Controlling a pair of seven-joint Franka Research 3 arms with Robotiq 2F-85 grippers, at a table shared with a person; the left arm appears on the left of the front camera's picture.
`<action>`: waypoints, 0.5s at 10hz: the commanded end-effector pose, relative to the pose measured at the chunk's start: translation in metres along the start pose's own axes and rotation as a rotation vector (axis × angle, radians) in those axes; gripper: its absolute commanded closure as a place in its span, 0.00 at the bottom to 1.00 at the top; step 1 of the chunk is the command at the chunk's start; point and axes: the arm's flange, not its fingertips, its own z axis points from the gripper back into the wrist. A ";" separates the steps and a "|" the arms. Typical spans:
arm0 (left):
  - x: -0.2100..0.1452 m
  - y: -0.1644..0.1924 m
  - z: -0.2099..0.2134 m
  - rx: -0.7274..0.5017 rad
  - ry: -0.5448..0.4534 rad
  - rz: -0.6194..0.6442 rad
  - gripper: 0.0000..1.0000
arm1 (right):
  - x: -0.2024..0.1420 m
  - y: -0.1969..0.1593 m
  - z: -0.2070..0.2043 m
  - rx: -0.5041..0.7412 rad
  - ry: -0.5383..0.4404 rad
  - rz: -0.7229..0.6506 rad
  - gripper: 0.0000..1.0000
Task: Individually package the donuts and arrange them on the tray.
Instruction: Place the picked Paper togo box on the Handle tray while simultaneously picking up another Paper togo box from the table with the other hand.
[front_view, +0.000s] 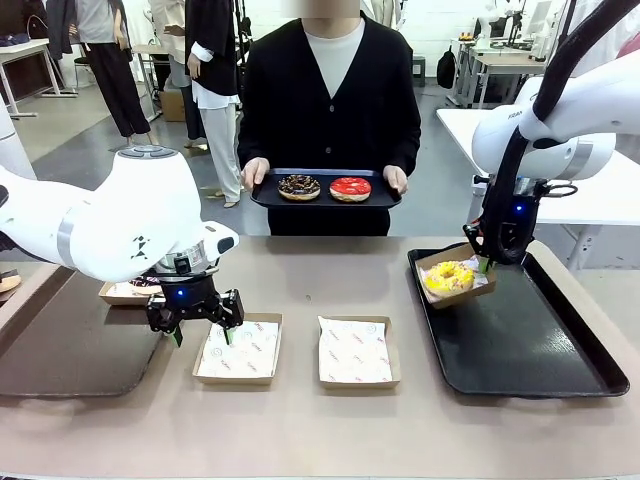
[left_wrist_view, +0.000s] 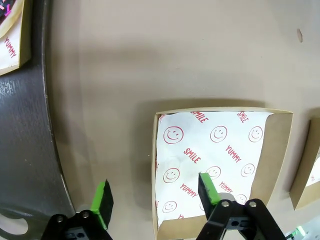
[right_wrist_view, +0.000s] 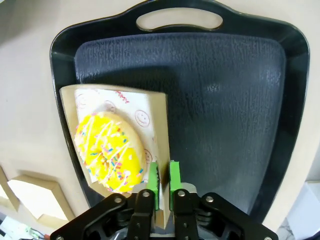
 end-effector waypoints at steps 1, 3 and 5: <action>0.005 -0.005 -0.002 0.016 -0.024 0.013 0.63 | 0.006 -0.002 0.000 0.023 0.004 0.018 0.00; 0.004 -0.003 -0.001 0.016 -0.022 0.014 0.67 | 0.005 -0.001 -0.001 0.029 0.003 0.021 0.00; 0.003 -0.002 0.000 0.018 -0.023 0.011 1.00 | 0.003 -0.002 -0.001 0.029 0.001 0.023 0.07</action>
